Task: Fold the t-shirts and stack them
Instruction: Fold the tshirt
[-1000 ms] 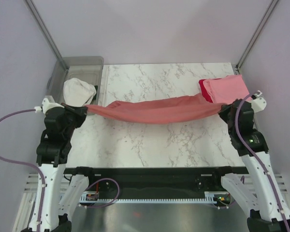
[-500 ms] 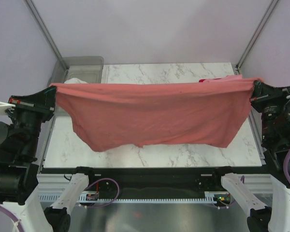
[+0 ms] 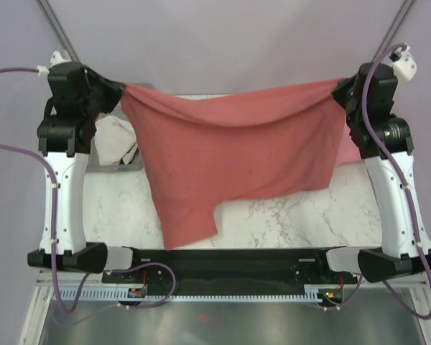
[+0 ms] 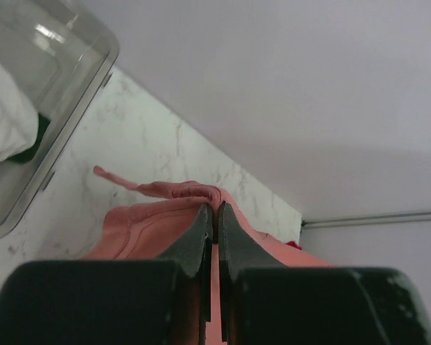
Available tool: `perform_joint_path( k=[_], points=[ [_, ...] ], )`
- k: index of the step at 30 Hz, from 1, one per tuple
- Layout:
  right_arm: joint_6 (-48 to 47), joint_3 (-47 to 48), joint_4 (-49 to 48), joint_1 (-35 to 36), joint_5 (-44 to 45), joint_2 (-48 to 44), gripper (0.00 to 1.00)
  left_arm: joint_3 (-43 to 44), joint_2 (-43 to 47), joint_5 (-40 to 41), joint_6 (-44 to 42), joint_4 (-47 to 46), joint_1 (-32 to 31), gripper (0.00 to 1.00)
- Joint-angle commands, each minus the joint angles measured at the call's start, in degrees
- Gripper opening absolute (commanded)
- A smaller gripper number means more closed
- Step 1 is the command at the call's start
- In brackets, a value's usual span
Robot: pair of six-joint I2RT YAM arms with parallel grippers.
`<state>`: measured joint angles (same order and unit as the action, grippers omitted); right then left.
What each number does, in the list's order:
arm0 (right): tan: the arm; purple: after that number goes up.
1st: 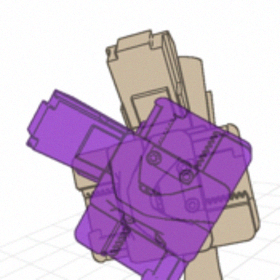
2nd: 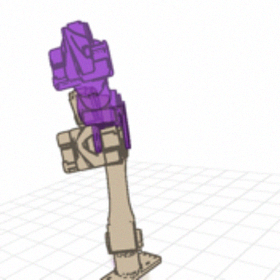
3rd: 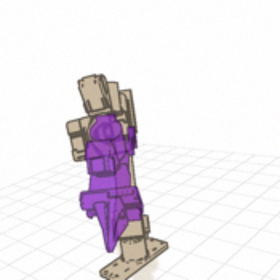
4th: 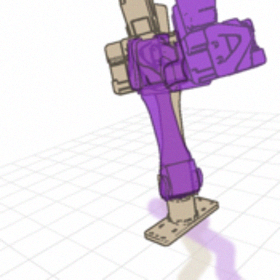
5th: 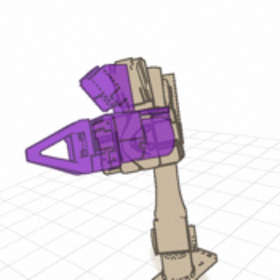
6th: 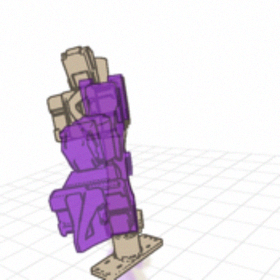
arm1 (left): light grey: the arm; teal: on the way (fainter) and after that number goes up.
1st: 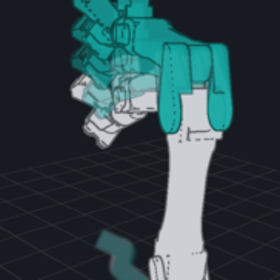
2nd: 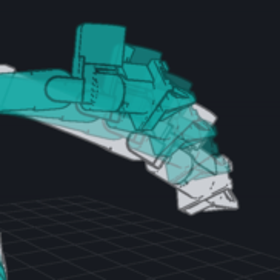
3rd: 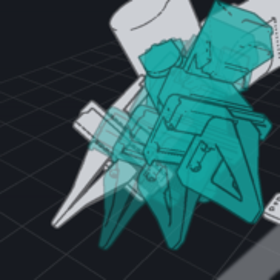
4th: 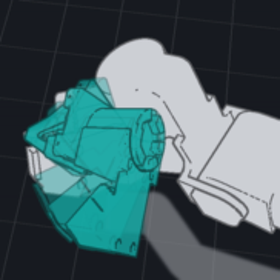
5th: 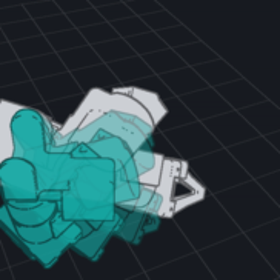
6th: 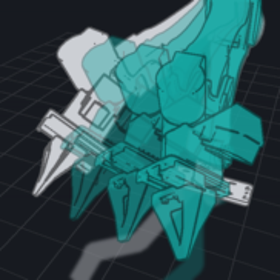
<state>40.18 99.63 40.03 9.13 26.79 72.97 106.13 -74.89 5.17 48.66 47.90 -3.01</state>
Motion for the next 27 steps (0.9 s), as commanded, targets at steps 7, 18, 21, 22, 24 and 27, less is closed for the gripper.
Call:
perform_joint_path(
  k=[7,18,21,22,24,27],
  points=[
    [2.53,29.03,-6.02,-4.99,-4.63,12.89,0.0,30.11,-16.68,-17.8,7.39,-9.39,11.79,0.02],
    [7.98,-14.43,-22.62,-7.98,-21.6,8.78,0.0,-18.37,-10.38,-26.44,5.3,-37.75,13.02,0.02],
    [7.89,-27.01,-26.66,-8.77,-21.95,6.4,0.0,-31.56,-7.13,-26.79,4.25,-40.86,13.02,0.02],
    [7.28,-31.82,-27.98,-8.77,-22.21,5.7,0.0,-34.81,-6.15,-27.05,3.72,-43.39,13.02,0.02],
    [6.58,-35.98,-28.69,-8.77,-22.3,4.82,0.0,-43.43,-3.87,-27.05,3.19,-44.99,13.02,0.02],
    [5.26,-43.54,-30.62,-8.77,-22.22,4.11,0.0,-52.23,-1.84,-27.32,2.67,-47.11,13.02,0.02]
  ],
)
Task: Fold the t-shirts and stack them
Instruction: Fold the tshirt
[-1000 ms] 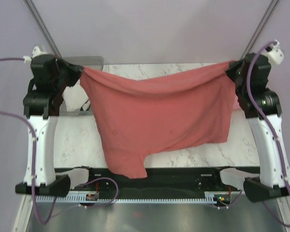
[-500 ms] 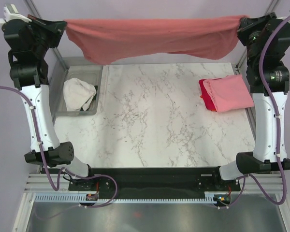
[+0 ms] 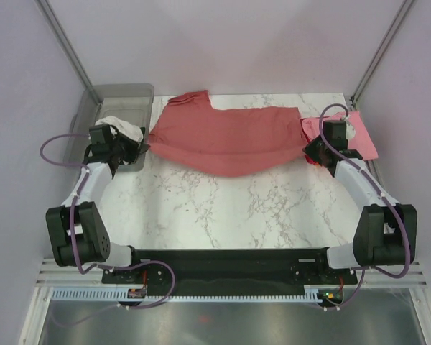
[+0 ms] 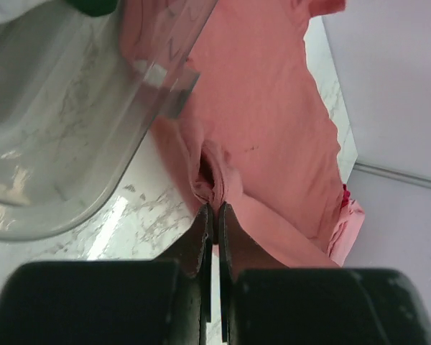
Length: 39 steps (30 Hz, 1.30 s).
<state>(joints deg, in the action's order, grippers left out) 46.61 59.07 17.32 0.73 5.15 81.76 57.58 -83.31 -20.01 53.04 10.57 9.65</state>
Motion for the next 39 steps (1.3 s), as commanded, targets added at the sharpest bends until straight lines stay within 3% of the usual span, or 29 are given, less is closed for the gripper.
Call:
perform_joint_path(
  k=[1,10,18,23,24,25,26,28,35,39],
  points=[
    [-1.34,-6.3,-8.79,-0.38,-0.58,-5.11,0.0,-5.36,7.71,-1.62,-2.93,-9.78,0.37,0.02],
    [-2.93,-21.69,-9.85,-0.47,0.91,-12.92,0.0,-21.79,20.45,1.55,-8.21,-7.06,0.28,0.02],
    [-4.86,-28.65,-2.47,-0.38,5.22,-26.19,0.0,-29.97,37.58,8.04,-11.46,4.26,0.37,0.02],
    [-4.51,-31.12,1.13,-0.38,5.13,-28.14,0.11,-34.02,41.56,15.52,-11.2,9.73,0.37,0.06],
    [-4.42,-31.29,1.83,-0.38,5.4,-28.32,0.16,-34.46,41.73,15.88,-10.33,9.82,0.37,0.09],
    [-4.51,-31.73,2.27,-0.38,5.57,-28.41,0.43,-35.25,41.39,15.44,-9.71,10.0,0.37,0.13],
    [-4.68,-32.0,2.54,-0.38,5.75,-28.49,0.51,-35.43,41.04,15.27,-9.18,10.26,0.46,0.31],
    [-4.77,-32.43,3.59,-0.47,6.8,-29.72,0.67,-35.52,39.55,15.09,-7.86,11.31,0.37,0.84],
    [-9.07,-29.55,3.95,-0.38,8.13,-33.59,0.68,-33.15,42.77,13.24,-11.11,12.28,0.19,0.91],
    [-13.38,-24.98,2.03,-0.38,2.17,-27.82,0.59,-30.43,44.29,10.88,-13.91,10.71,-0.33,0.92]
  ],
)
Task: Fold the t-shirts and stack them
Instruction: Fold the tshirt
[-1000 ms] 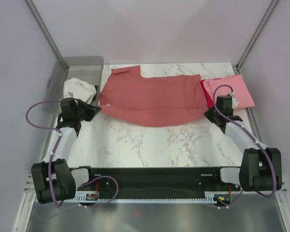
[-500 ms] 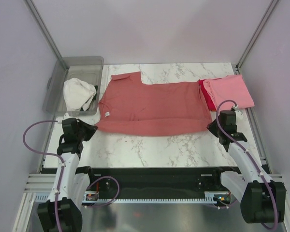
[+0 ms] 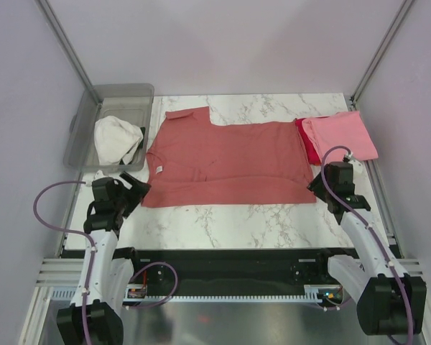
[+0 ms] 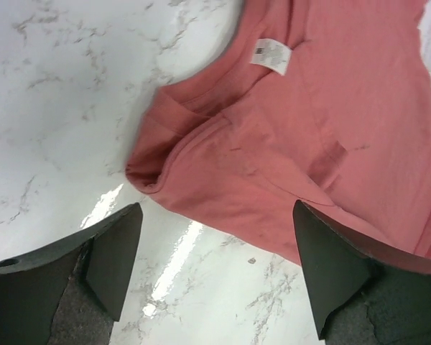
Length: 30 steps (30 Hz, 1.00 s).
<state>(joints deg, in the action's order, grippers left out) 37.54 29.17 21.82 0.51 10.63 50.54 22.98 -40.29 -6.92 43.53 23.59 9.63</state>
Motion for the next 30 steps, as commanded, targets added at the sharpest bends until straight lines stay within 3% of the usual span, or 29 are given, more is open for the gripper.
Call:
perform_joint_path(
  k=[1,10,18,30],
  points=[
    [-6.14,6.85,-3.1,0.01,-5.34,4.81,0.56,6.26,0.66,-3.79,-5.11,-2.76,-0.49,0.92],
    [-5.64,21.44,-11.1,18.1,-20.12,25.46,0.43,14.46,-13.83,-6.88,-9.6,-8.11,-5.5,0.87],
    [-0.99,34.63,-12.86,31.81,-17.49,42.59,0.45,12.35,-16.04,-6.18,-8.46,-14.62,-5.67,0.85],
    [7.1,51.32,-12.42,42.11,-10.98,60.71,0.5,10.59,-21.48,-4.95,-7.84,-22.97,-5.76,0.83]
  ],
)
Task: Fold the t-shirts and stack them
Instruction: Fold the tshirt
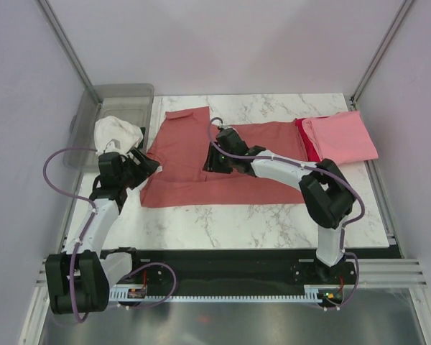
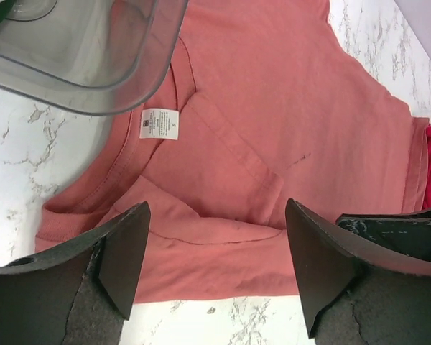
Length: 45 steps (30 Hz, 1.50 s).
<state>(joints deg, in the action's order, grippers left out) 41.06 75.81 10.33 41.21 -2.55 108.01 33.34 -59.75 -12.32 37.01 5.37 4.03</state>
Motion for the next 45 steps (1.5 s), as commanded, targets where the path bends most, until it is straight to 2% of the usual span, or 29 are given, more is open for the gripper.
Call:
perform_joint_path(
  k=[1,5,15,17,19,20,21,24,30,37,45],
  points=[
    [3.94,5.74,-1.01,1.85,3.76,4.48,0.5,0.41,-4.22,0.36,-1.33,-5.19,-0.17,0.82],
    [6.66,10.49,-0.49,3.26,5.09,11.15,0.5,0.93,-7.92,0.19,-1.94,-7.38,-0.25,0.79],
    [9.39,16.47,0.83,4.93,11.25,17.59,0.46,1.73,-10.48,0.63,-3.18,-8.53,-0.43,0.75],
    [9.48,16.74,0.66,5.02,11.51,18.38,0.42,1.73,-10.39,0.71,-3.44,-8.53,-0.34,0.74],
    [9.39,17.09,0.66,5.11,11.6,18.64,0.33,1.55,-9.95,0.71,-3.53,-8.53,-0.34,0.73],
    [9.3,17.18,0.66,5.28,11.95,18.56,0.27,1.38,-9.95,0.8,-3.7,-8.53,-0.34,0.73],
    [9.22,17.26,0.66,5.28,12.56,18.47,0.14,1.46,-9.86,0.8,-3.7,-8.53,-0.34,0.73],
    [8.16,17.61,0.57,5.28,13.53,17.5,0.0,1.46,-9.95,0.89,-3.88,-8.53,-0.34,0.71],
    [5.61,16.83,0.04,5.46,17.31,13.99,0.0,3.47,-12.23,0.8,-5.02,-8.44,-0.95,0.68],
    [4.82,17.35,-0.57,5.46,17.67,13.81,0.0,9.98,-21.02,2.21,-7.65,-5.72,-3.24,0.57],
    [4.12,17.71,-1.54,5.37,16.52,14.34,0.0,20.95,-30.42,12.04,-12.14,2.53,-10.09,0.56]
  ],
)
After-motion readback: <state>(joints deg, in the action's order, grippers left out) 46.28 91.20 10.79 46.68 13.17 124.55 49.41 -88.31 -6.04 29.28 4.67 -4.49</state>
